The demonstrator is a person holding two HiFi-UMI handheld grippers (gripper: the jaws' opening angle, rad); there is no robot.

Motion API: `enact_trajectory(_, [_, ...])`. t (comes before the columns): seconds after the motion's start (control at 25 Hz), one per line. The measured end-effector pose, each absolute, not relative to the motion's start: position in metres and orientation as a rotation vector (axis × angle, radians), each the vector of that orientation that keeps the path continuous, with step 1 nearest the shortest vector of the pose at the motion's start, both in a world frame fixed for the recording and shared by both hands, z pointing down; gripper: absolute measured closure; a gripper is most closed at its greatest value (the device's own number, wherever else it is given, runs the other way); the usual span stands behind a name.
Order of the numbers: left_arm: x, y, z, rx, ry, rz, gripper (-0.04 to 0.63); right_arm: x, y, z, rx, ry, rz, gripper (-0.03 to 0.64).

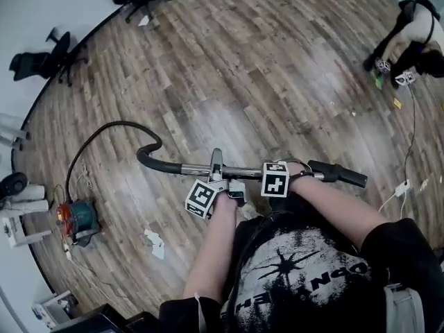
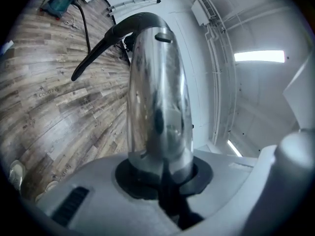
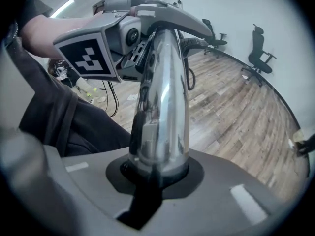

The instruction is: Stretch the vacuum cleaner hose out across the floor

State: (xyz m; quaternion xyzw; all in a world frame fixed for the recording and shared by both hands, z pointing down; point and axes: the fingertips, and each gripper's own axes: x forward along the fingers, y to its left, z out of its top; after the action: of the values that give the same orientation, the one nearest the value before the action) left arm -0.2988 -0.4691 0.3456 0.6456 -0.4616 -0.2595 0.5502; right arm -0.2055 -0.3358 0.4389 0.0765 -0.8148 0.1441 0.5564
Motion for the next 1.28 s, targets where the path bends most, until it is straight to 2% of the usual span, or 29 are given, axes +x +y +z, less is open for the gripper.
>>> enact_trajectory(0.28, [-0.236, -0.428, 0.391, 1.515, -0.968, -0.528, 0.548, -0.151, -0.293, 0.471, 0.444, -1.829, 0.285, 0.543])
enact_trajectory(0.52, [-0.204, -0.394, 0.373, 1.531, -0.927, -0.481, 0.548, -0.128, -0.251, 0.451, 0.467, -1.827, 0.349, 0.543])
enact_trajectory(1.08, [-0.11, -0.305, 0.345, 1.522, -1.12, -0.624, 0.548, -0.013, -0.181, 0.436, 0.286, -1.933, 0.198, 0.54])
enact_trajectory(1.28, [-0.093, -0.27, 0.337, 1.506, -1.174, -0.639, 0.548, 0.006, -0.15, 0.43, 0.218, -1.967, 0.181, 0.538])
